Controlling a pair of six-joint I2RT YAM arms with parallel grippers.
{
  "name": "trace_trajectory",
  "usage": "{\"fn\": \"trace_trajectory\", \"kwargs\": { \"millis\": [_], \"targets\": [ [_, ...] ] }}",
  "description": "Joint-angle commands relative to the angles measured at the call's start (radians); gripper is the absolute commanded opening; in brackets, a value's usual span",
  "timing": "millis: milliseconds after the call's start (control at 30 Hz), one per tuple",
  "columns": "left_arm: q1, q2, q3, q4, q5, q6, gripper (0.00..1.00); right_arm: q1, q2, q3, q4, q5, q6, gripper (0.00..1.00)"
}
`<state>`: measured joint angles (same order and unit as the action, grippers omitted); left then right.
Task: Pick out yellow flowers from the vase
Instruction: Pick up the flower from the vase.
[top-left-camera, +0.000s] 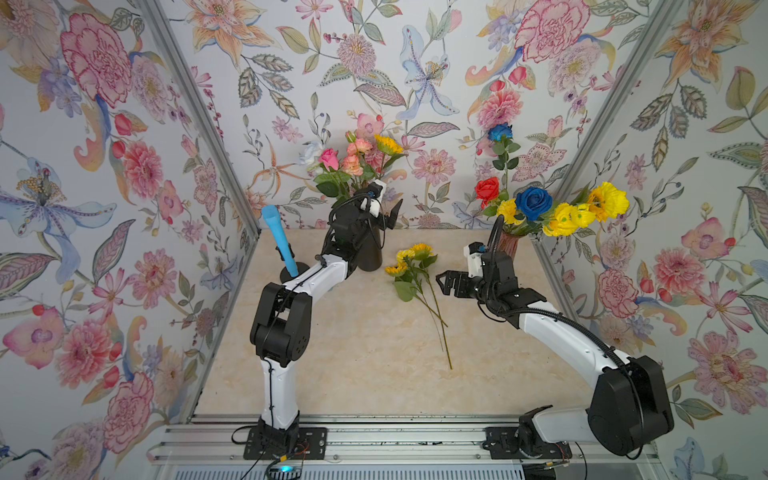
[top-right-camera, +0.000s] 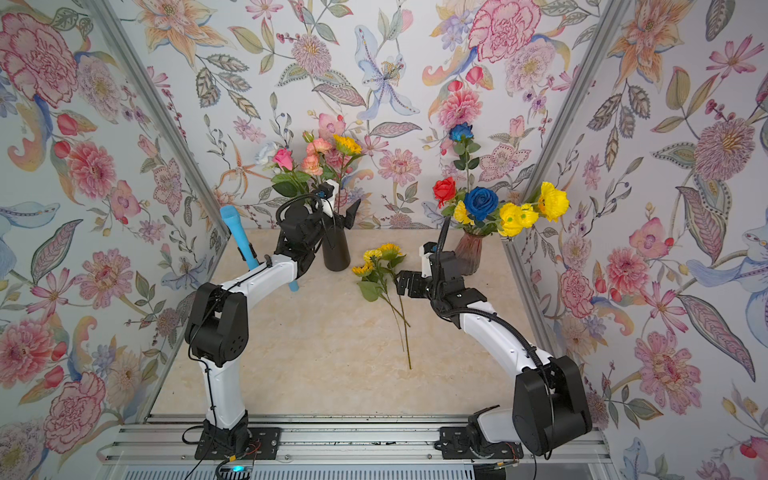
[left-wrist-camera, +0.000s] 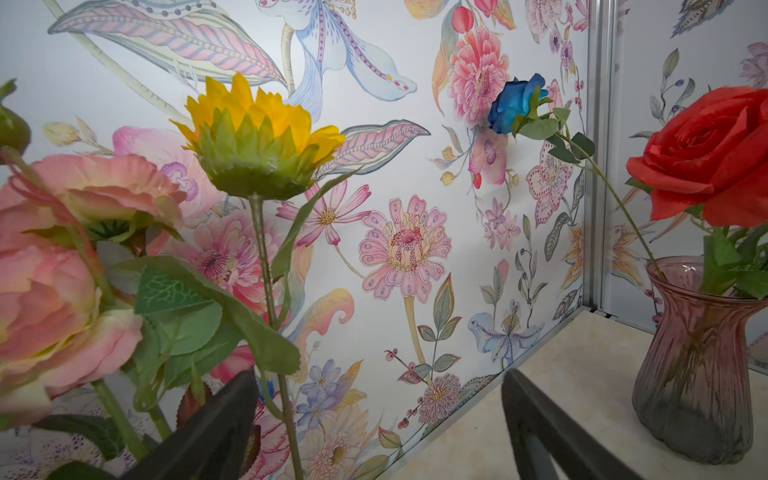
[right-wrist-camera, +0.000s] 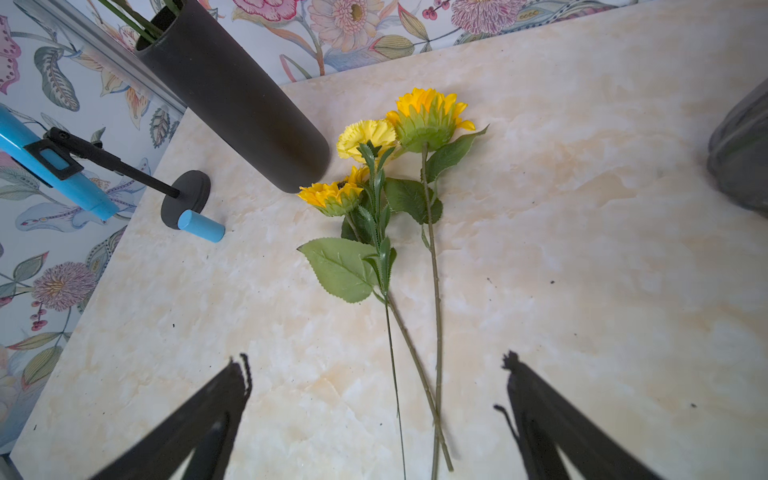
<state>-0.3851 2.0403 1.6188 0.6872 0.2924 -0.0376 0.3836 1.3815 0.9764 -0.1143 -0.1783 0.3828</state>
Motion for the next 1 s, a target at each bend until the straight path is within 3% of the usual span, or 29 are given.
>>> {"fn": "trace_trajectory", "kwargs": {
  "millis": [0,267,967],
  "targets": [
    [0.012,0.055,0.080,-0.051,0.042,0.001,0.92,-0.003,-0.015,-0.021,0.037,-0.036,0.024,1.00],
    [0.037,0.140,0.173,-0.084,-0.005,-0.025,0.85,-0.004,-0.005,-0.025,0.051,-0.050,0.028,1.00],
    [0.056,0.177,0.209,-0.148,-0.077,-0.111,0.69,-0.005,0.002,-0.033,0.078,-0.071,0.036,1.00]
  ]
}}
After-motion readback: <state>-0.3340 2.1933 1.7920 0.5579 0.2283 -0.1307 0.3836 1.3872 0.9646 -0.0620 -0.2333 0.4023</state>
